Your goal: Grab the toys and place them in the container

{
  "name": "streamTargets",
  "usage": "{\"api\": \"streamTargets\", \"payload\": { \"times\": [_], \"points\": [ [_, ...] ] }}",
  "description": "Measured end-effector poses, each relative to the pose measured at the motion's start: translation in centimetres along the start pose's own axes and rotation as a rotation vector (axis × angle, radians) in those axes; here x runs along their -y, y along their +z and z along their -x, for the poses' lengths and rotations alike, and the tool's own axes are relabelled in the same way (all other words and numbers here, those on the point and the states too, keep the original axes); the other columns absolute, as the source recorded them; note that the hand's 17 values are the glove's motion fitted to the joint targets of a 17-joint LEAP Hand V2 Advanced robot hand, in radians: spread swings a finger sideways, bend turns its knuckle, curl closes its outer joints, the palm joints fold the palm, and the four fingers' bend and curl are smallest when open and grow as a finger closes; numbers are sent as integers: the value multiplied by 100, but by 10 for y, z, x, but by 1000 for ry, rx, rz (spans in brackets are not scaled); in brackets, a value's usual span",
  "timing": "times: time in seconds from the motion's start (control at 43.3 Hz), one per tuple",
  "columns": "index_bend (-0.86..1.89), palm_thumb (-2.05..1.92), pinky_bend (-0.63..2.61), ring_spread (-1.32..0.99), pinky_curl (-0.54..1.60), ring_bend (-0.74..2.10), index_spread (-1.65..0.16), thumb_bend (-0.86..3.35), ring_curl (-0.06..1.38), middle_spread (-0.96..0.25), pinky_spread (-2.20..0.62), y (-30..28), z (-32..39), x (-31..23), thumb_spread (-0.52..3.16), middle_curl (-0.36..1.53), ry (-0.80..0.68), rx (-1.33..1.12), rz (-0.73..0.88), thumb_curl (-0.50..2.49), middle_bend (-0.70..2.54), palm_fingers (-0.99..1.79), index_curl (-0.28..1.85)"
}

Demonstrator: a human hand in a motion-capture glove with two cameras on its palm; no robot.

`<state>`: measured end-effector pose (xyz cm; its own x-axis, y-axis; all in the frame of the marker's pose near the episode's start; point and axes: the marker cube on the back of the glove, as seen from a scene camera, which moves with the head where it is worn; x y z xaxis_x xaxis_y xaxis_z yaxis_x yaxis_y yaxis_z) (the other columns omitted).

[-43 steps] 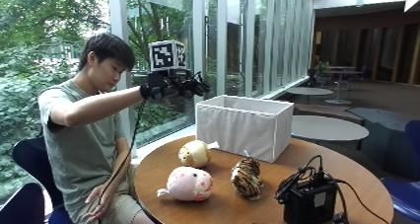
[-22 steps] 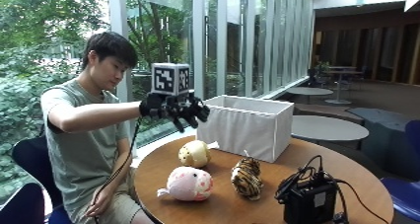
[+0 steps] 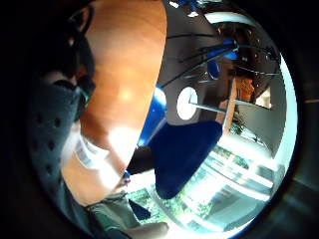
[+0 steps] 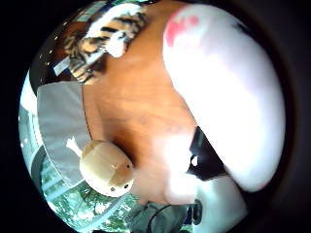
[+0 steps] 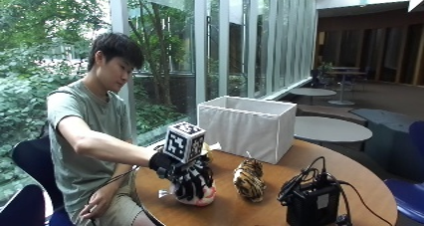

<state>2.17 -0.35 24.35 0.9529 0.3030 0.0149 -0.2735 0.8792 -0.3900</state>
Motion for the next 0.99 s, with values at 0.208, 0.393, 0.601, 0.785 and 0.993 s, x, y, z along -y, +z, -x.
{"api": "streamTargets", "payload": {
  "times": [0.208, 0.393, 0.601, 0.785, 0.993],
  "points": [
    [30, 62, 122, -26, 37, 125, -28, 27, 39, -15, -28, -53, 8, 5, 109, 34, -32, 41, -61, 42, 57, 83, 7],
    [50, 71, 112, -31, 38, 127, -34, 28, 45, -25, -31, -125, 18, -10, 82, 45, -68, -23, -137, 53, 76, 95, 14],
    [70, 73, 107, -35, 40, 130, -38, 28, 50, -29, -32, -201, 35, -34, 54, 54, -120, -24, -255, 63, 91, 99, 22],
    [84, 72, 109, -37, 44, 136, -40, 27, 55, -30, -33, -269, 73, -64, 34, 62, -140, -50, -396, 70, 99, 95, 29],
    [94, 70, 114, -37, 48, 141, -40, 27, 60, -29, -33, -321, 129, -93, 16, 69, -208, 23, -562, 76, 106, 90, 37]
  ]
}}
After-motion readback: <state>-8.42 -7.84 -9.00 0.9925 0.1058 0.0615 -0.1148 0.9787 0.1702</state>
